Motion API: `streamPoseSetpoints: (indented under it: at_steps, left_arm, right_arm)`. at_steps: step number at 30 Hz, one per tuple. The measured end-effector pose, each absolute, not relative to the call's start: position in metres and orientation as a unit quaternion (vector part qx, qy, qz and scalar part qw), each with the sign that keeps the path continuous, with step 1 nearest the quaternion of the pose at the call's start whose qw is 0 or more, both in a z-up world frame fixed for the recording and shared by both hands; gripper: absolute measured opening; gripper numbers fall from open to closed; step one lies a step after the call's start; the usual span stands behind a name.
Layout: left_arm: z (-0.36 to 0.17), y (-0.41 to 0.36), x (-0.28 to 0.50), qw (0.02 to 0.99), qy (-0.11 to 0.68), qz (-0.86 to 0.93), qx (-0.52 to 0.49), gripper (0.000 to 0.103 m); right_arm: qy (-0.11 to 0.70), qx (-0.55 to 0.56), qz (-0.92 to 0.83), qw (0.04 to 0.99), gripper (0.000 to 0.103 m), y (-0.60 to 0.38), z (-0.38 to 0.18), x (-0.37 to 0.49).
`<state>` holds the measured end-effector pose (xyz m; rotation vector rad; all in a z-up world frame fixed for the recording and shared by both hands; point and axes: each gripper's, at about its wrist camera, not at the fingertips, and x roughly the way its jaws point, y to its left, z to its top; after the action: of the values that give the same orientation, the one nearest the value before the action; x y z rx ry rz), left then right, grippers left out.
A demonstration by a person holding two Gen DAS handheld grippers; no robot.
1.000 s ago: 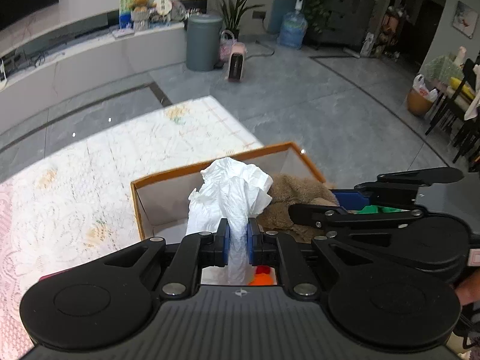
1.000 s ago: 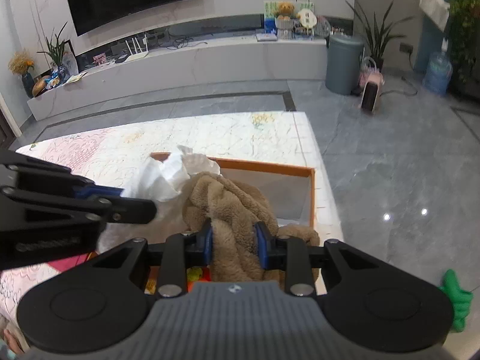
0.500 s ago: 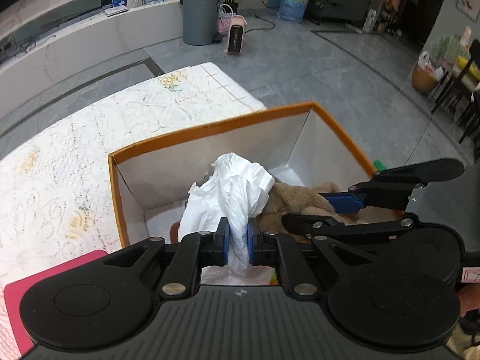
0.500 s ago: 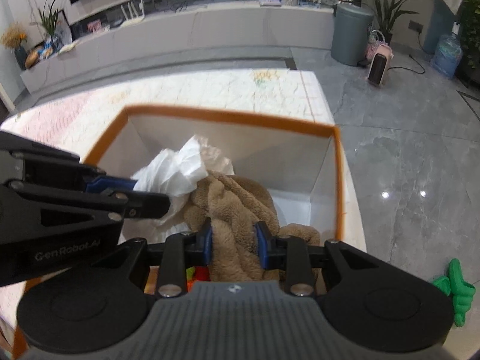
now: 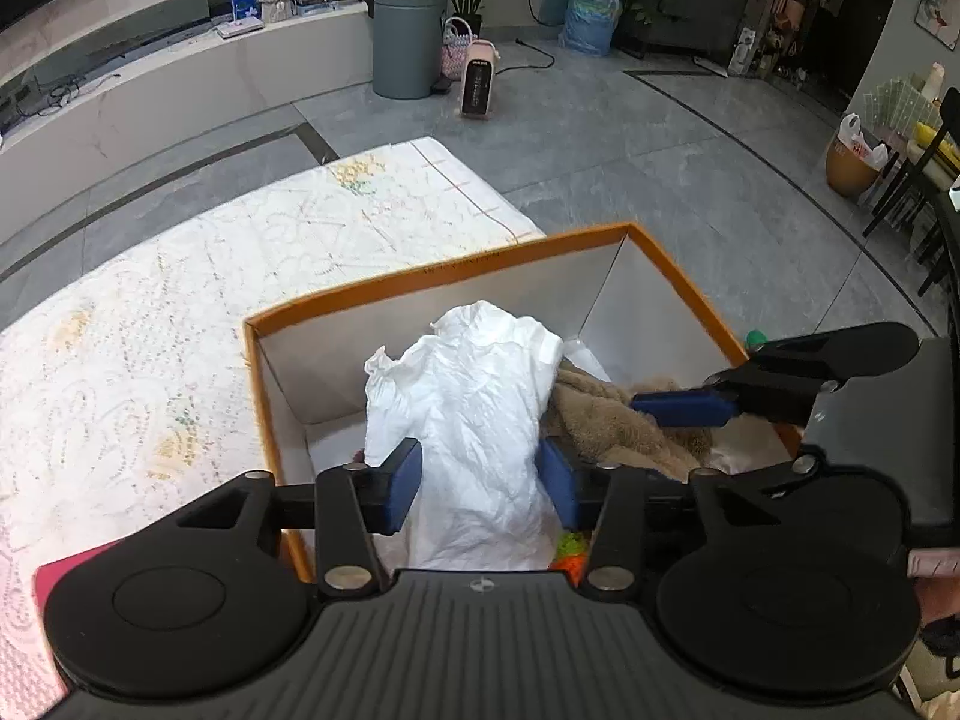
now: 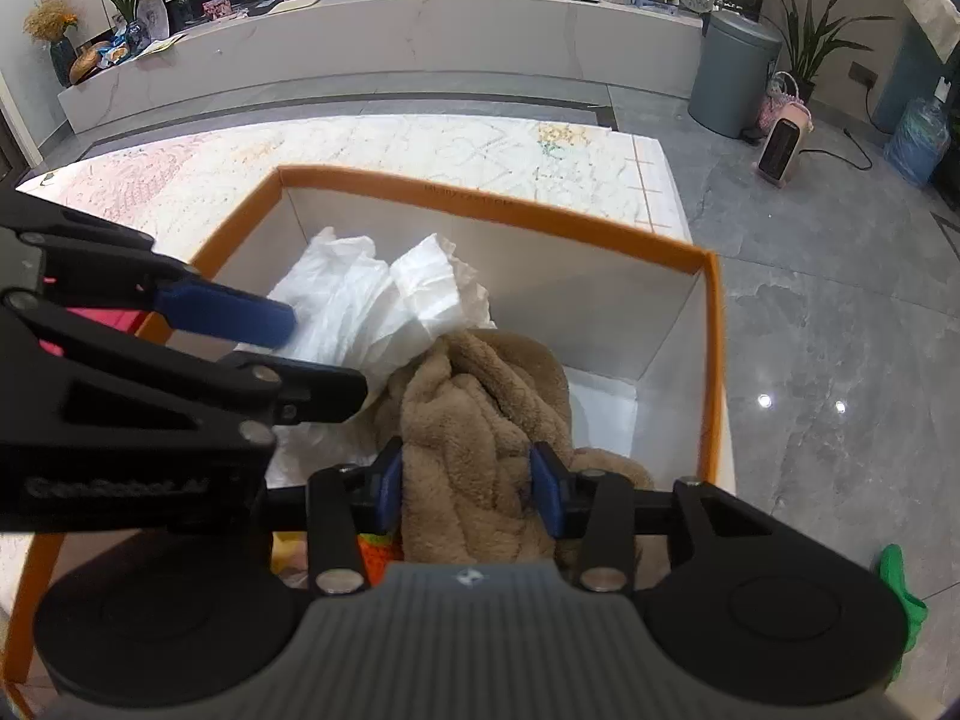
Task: Organize soft objects
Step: 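Open the left tool to drop the bag while the right tool releases the plush into the box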
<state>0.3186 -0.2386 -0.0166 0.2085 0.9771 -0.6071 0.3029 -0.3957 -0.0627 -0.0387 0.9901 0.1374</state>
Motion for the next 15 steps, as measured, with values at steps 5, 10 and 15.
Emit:
streamPoseSetpoints:
  at_steps: [5, 10, 15]
  left_arm:
    - [0.004, -0.232, 0.31, 0.841, 0.449, -0.282, 0.103, 0.059]
    - [0.031, -0.219, 0.291, 0.853, 0.426, -0.285, 0.1, 0.059]
    - [0.057, -0.205, 0.263, 0.863, 0.402, -0.286, 0.108, 0.059]
  right_arm:
    - [0.467, -0.013, 0.062, 0.882, 0.051, -0.397, -0.043, 0.295]
    - [0.447, -0.022, 0.06, 0.892, 0.059, -0.391, -0.012, 0.278]
    - [0.419, -0.02, 0.062, 0.906, 0.065, -0.383, 0.022, 0.251]
